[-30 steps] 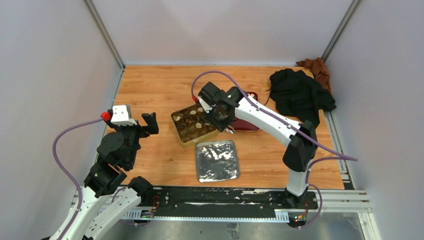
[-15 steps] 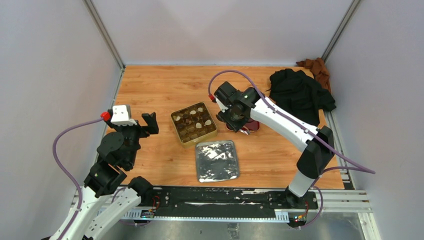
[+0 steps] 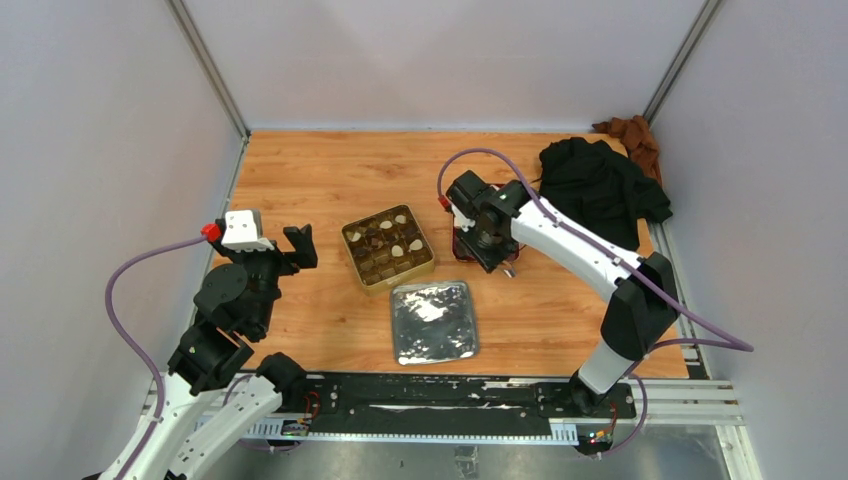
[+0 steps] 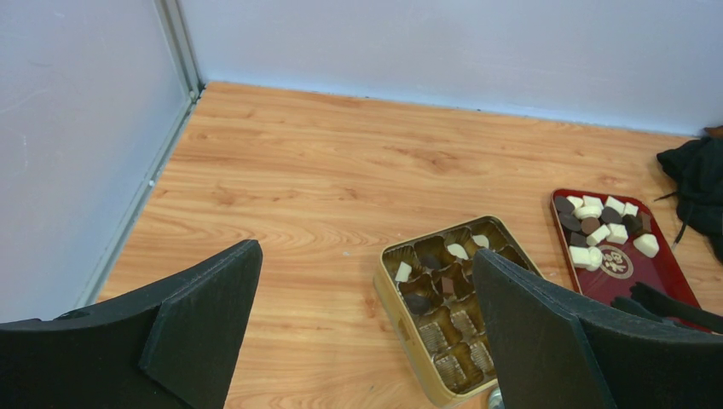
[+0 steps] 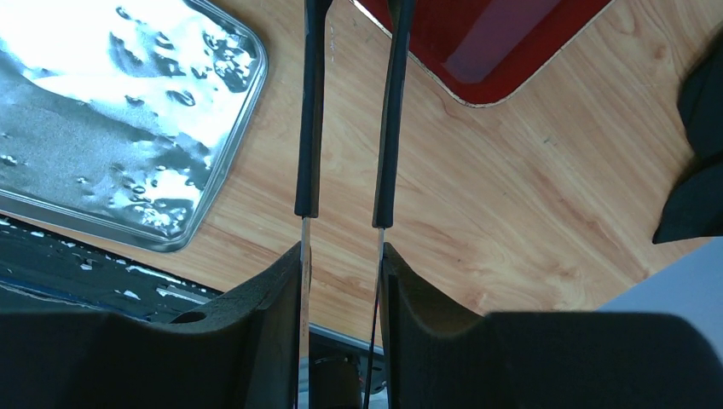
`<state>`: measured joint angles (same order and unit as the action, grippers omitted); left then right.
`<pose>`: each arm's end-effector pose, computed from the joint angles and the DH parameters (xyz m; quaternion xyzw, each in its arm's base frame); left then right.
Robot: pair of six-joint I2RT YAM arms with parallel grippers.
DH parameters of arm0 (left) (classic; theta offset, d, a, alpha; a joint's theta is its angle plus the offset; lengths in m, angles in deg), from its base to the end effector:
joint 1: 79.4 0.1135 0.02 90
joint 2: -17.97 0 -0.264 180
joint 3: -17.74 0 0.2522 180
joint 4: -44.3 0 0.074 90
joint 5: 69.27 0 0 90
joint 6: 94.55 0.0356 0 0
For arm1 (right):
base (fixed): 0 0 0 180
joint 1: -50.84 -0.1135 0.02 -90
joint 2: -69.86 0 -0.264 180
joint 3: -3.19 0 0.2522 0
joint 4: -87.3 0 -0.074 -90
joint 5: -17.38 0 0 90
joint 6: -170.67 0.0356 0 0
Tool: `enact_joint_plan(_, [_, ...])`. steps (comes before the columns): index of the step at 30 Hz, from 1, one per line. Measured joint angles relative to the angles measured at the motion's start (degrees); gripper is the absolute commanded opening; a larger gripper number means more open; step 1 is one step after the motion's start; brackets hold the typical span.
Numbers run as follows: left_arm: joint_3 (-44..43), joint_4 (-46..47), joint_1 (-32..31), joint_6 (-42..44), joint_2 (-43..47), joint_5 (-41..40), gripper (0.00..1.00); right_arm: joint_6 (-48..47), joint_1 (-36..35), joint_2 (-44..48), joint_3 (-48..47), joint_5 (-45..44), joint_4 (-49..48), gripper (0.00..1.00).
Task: Pack the chocolate
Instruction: Pick up the fake chocolate from the plate.
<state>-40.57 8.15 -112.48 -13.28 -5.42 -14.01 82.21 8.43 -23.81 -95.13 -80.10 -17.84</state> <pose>0.0846 -0.0309 0.3605 -0.0603 0.7108 -0.0389 0.6998 0.2433 0.2160 0.2946 -0.3327 0.9251 0.0046 0.1831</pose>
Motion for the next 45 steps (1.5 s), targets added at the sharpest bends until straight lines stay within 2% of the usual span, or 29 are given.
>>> enact_joint_plan(35, [0.0,0.0,0.0,0.0,0.0,0.0,1.00,0.2,3.0,-4.3,1.9,4.9,-4.6,0.38])
enact_joint_plan(45, [0.0,0.0,0.0,0.0,0.0,0.0,1.00,0.2,4.9,-4.3,2.0,3.7,-4.5,0.38])
